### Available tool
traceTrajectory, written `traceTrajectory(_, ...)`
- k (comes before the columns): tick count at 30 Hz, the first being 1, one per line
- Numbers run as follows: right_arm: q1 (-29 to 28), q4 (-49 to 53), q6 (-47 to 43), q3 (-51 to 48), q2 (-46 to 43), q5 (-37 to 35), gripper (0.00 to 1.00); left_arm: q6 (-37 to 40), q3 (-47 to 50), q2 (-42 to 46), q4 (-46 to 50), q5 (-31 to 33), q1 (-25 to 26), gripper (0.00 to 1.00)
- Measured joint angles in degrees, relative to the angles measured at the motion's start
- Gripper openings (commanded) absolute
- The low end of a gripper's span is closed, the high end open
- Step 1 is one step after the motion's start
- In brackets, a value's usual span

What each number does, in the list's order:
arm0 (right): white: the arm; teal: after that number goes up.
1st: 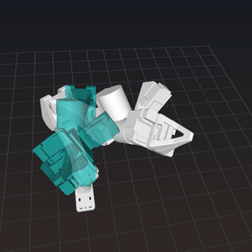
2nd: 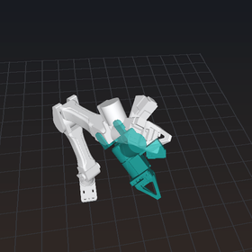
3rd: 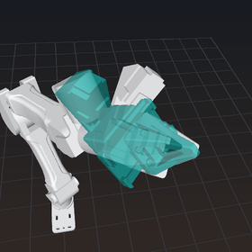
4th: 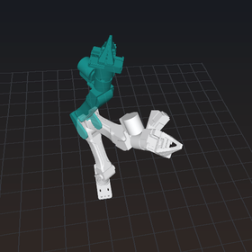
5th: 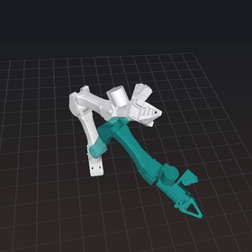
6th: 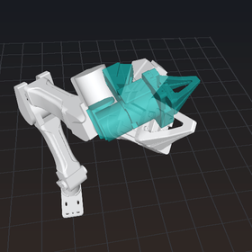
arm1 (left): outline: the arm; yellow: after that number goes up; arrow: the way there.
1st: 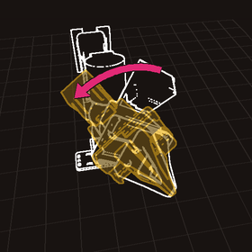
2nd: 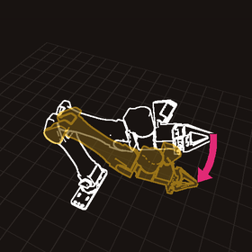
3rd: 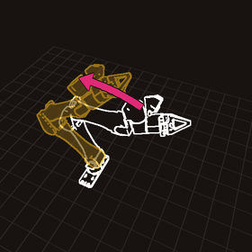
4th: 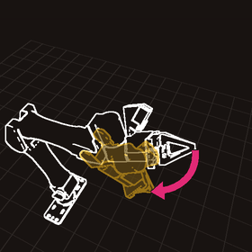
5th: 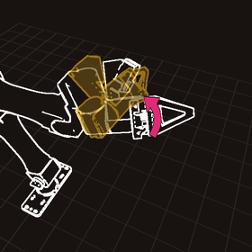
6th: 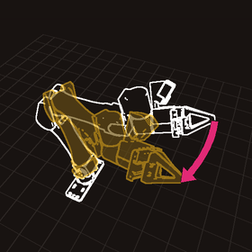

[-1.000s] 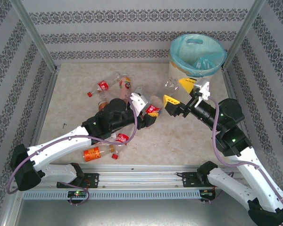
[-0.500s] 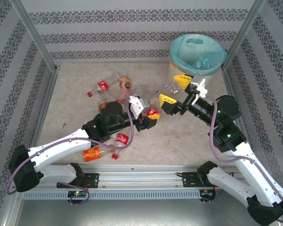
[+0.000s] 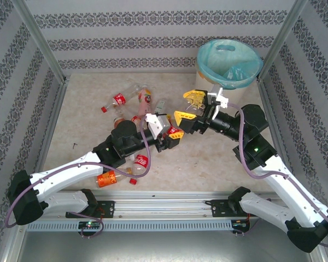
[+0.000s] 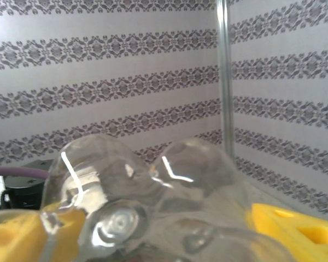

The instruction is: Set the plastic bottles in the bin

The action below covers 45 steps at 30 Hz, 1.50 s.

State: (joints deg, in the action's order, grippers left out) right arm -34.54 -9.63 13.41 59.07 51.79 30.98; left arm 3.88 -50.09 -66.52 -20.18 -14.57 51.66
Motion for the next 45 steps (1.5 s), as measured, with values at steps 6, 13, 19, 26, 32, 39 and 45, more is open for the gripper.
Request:
traceTrajectory(6, -0.96, 1.57, -1.6, 0.94, -0.11, -1.22, 0.67, 0.52, 0.0, 0.07, -0.11, 0.44, 0.0, 0.0)
traceTrajectory(13, -0.96, 3.02, -3.34, 1.03, -1.62, -2.86, 0.86, 0.39, 0.85, 1.31, -1.46, 3.39, 0.02, 0.0)
traceTrajectory(19, -1.05, 2.91, -3.04, 1.03, -2.97, -3.04, 0.8, 0.17, 0.87, 2.71, -3.41, 3.19, 0.04, 0.0)
traceTrajectory(26, -3.65, 2.93, -1.68, 1.09, -1.57, -1.92, 0.65, 0.2, 0.87, 2.75, -3.19, 1.44, 0.02, 0.0)
traceTrajectory(32, -4.35, 3.08, -1.84, 1.16, -1.27, -1.81, 0.6, 0.2, 0.87, 2.95, -2.64, 1.03, 0.02, 0.0)
traceTrajectory(39, -5.53, 4.68, -3.54, 1.2, -2.29, -6.27, 0.42, 0.15, 0.87, 3.82, -1.7, 1.07, 0.04, 0.32)
traceTrajectory(45, -6.12, 5.18, -4.2, 1.2, -2.64, -8.24, 0.4, 0.15, 0.87, 4.09, -1.29, 1.51, 0.11, 0.61)
